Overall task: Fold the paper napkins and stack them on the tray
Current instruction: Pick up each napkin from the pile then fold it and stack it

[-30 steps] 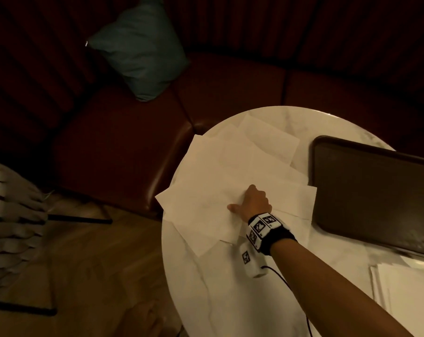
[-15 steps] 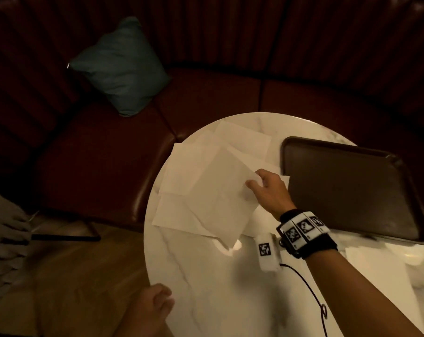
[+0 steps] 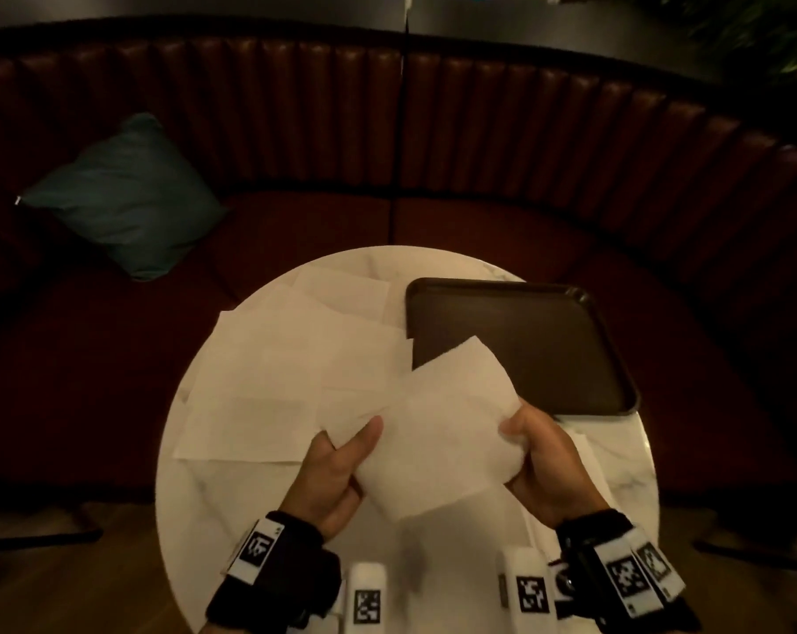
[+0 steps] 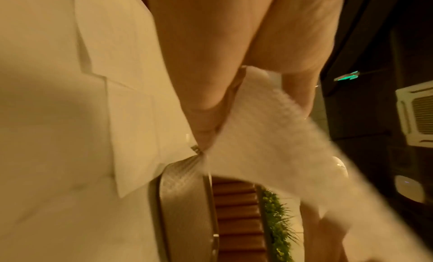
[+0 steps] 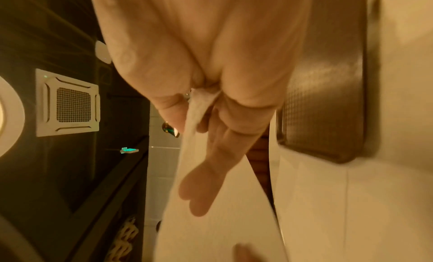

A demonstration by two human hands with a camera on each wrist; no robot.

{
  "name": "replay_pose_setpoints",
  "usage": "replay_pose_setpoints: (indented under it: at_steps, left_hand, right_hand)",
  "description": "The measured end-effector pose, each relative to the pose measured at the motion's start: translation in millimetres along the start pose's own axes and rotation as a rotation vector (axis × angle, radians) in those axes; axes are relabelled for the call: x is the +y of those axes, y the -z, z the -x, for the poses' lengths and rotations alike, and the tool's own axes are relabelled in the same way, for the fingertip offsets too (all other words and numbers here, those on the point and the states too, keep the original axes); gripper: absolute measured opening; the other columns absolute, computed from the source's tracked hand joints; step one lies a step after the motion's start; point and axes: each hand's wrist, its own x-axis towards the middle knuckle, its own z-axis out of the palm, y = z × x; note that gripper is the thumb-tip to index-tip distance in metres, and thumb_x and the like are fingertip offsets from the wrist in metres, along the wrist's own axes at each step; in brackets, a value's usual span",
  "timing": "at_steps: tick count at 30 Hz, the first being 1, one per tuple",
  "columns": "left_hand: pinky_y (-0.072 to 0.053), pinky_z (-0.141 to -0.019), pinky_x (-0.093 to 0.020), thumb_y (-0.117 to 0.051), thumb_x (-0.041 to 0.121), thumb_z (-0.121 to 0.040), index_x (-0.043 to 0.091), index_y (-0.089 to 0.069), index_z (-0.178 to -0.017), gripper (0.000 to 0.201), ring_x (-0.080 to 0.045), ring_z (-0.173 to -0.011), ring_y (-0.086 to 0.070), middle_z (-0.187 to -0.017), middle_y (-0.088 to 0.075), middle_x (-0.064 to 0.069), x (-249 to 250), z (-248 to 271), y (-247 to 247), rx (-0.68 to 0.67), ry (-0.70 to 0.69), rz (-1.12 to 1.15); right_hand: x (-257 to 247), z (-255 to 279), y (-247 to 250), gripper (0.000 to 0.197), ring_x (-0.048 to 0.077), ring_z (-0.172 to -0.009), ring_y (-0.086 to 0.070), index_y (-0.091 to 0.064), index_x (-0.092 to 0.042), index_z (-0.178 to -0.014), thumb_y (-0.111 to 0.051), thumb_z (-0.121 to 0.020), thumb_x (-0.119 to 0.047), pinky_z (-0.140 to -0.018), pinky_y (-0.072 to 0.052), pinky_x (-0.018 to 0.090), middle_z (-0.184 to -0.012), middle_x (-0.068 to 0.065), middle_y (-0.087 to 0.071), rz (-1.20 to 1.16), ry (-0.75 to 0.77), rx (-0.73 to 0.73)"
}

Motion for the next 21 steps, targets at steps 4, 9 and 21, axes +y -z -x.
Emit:
replay_pose_setpoints:
  at_steps: [4,9,21]
  left_hand:
    - [-0.056,-0.08,-0.031,-0.066,0.009,-0.071,-0.002,-0.064,-0.105,0.036,-0.029,-0.1,-0.064,-0.108,-0.068,-0.018,2,1,-26,0.013,-0.124,-0.237]
    - [-0.055,-0.087,-0.039,-0.072,0.012,-0.066,0.003,-0.065,-0.107,0.042,-0.031,-0.102,-0.066,-0.109,-0.069,-0.016,9,9,-46,-0.077,-0.115,-0.408]
    - [-0.054,-0.084,-0.043,-0.062,0.01,-0.079,0.002,-0.067,-0.1,0.023,-0.03,-0.092,-0.066,-0.1,-0.07,-0.017,30,15,-65,-0.025,-0.234,-0.558]
  right_hand:
    - [-12,25,41,0.042,0.028,-0.093,-0.065,-0.058,-0.012,-0.104,-0.066,-0.063,-0.014,-0.067,-0.057,0.033,-0.097,0.008,-0.071,0.142,0.036,0.014]
    - [-30,37,53,0.028,0.024,-0.092,-0.07,-0.066,-0.009,-0.106,-0.061,-0.081,-0.021,-0.072,-0.058,0.03,-0.101,0.011,-0.073,0.235,0.102,0.003]
    - [-42,41,67,0.021,0.014,-0.088,-0.071,-0.069,-0.007,-0.103,-0.059,-0.085,-0.002,-0.069,-0.055,0.019,-0.096,0.003,-0.075,0.396,0.338,0.005]
